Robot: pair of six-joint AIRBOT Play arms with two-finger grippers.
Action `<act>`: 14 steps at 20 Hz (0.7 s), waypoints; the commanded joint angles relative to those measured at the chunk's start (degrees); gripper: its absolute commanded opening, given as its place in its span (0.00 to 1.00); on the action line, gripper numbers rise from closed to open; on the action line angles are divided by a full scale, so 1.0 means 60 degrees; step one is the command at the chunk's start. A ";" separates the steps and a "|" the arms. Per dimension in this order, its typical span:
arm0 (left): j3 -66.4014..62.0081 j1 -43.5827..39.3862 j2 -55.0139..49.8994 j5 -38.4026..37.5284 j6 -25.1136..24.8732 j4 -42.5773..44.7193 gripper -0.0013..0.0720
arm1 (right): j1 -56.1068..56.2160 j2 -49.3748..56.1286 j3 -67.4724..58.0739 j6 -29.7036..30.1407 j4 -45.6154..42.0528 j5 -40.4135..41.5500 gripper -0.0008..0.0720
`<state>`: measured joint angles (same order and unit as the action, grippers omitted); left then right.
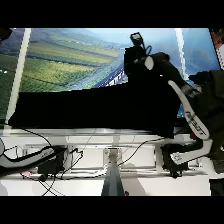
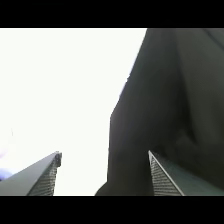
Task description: Fold the clothes and pants, and hang the long-sleeved shirts on hangers.
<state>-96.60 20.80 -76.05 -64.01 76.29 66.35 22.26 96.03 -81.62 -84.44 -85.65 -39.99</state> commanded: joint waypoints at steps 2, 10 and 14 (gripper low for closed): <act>-0.0011 -0.0168 0.0018 0.0106 -0.0004 -0.0175 0.97 | 0.0284 0.1461 -0.1319 0.0113 -0.0018 0.0095 0.77; -0.0011 -0.0164 0.0015 0.0284 -0.0007 -0.0175 0.97 | 0.0146 0.2218 -0.1515 0.0528 -0.0798 0.0044 0.77; -0.0011 -0.0164 0.0015 0.0284 -0.0004 -0.0175 0.97 | -0.0186 0.2218 -0.1515 0.0528 -0.0812 0.0015 0.77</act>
<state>-96.62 19.86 -75.99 -62.54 76.29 65.28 22.37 109.01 -90.54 -81.41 -89.80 -39.79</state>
